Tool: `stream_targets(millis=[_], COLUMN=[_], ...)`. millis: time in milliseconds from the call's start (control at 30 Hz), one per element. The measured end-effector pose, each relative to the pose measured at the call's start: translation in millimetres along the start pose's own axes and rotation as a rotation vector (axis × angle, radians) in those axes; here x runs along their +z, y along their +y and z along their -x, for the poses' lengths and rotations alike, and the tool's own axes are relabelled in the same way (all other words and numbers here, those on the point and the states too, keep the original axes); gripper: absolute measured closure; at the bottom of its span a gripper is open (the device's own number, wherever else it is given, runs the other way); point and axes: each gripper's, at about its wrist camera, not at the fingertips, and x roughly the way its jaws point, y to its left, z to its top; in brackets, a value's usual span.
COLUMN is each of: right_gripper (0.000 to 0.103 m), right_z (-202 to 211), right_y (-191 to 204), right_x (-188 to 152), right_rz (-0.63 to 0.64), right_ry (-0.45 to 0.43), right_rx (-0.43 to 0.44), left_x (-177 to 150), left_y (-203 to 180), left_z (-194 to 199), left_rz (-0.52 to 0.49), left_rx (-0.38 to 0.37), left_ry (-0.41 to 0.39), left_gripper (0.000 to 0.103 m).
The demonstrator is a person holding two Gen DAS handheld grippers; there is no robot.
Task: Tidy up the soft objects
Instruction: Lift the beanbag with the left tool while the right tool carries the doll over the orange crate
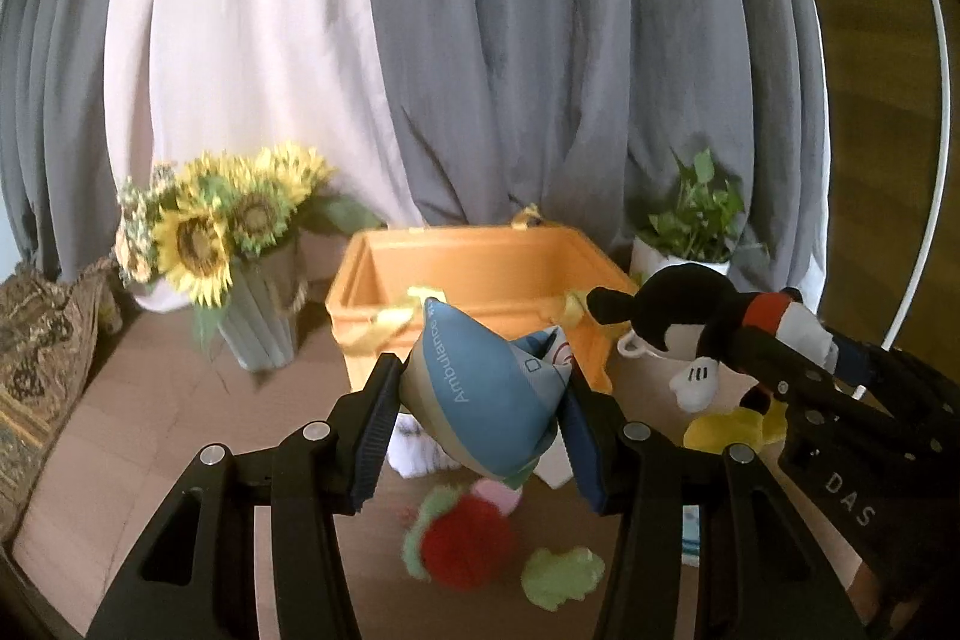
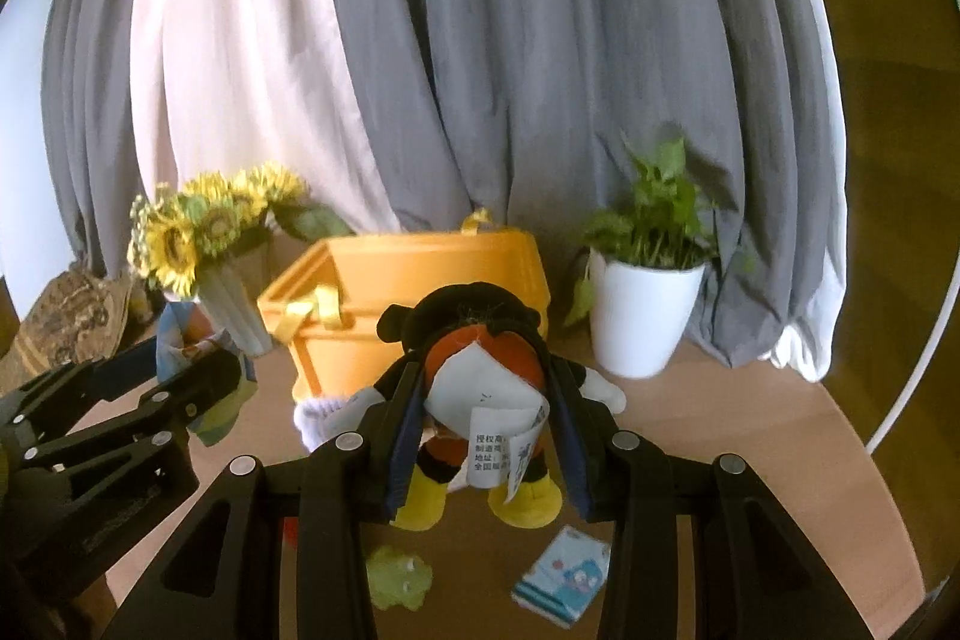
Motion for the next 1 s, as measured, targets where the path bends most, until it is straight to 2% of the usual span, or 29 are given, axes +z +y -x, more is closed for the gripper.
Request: stream_targets(millis=[433,767,1000], right_gripper=[0.062,0.062,0.062], right_z=[-12.7,-37.8,-67.7], right_y=[19.0,26.5,30.0], right_x=[34.1,60.6,74.7], right_rz=[-0.001,-0.002,0.010], right_ry=[-0.094,-0.141,-0.136], right_rx=[0.010,0.020,0.033], left_x=[40.0,63.0,77.3], left_y=[19.2,31.2,35.9], left_z=[-12.5,-39.3,-69.9], left_rz=[-0.029,-0.035,-0.036], left_rx=[-0.005,0.004,0.003], left_ry=[-0.088,-0.110,-0.105], left_gripper=[0.053,0.053,0.053])
